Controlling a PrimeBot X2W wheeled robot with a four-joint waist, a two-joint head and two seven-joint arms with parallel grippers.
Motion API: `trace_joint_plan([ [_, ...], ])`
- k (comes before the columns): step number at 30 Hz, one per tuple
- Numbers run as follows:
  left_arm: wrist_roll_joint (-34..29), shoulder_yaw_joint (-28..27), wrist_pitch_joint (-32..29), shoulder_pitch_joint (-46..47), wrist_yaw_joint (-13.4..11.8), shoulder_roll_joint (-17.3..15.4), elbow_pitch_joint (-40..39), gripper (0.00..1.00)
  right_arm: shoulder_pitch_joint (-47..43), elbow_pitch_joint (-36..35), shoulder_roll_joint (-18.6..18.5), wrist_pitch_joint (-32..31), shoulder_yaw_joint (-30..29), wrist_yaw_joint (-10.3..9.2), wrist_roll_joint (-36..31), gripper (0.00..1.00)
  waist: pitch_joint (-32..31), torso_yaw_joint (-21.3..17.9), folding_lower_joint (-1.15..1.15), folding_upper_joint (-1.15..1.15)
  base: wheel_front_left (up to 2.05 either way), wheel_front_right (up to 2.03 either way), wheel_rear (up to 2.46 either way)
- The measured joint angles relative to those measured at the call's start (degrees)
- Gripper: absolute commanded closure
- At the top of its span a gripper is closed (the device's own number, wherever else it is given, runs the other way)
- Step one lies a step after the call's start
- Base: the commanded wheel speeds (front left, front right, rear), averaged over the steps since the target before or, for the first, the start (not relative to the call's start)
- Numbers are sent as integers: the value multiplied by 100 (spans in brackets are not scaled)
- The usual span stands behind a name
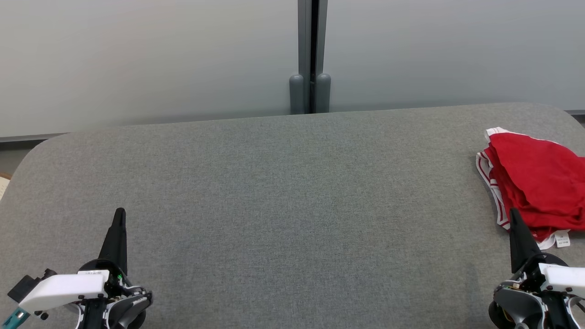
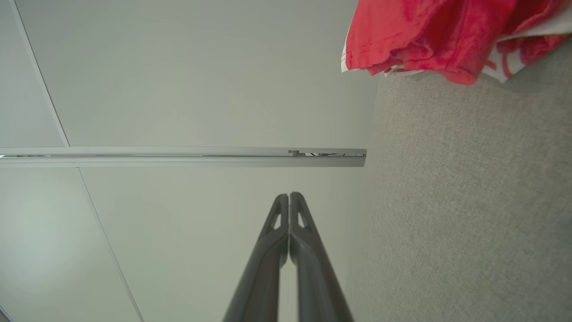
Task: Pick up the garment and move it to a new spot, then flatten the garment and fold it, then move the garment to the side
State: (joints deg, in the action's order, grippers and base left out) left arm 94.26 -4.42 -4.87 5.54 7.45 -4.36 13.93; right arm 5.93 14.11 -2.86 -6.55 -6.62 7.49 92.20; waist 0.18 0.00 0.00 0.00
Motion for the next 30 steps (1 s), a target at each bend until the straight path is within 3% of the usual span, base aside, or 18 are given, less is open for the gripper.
trace_joint_plan([
  [30,-56,-62,-49,4,2,47,3,100,1,-1,1,-1,0,0,0,100,0,0,0,0,0,0,0],
])
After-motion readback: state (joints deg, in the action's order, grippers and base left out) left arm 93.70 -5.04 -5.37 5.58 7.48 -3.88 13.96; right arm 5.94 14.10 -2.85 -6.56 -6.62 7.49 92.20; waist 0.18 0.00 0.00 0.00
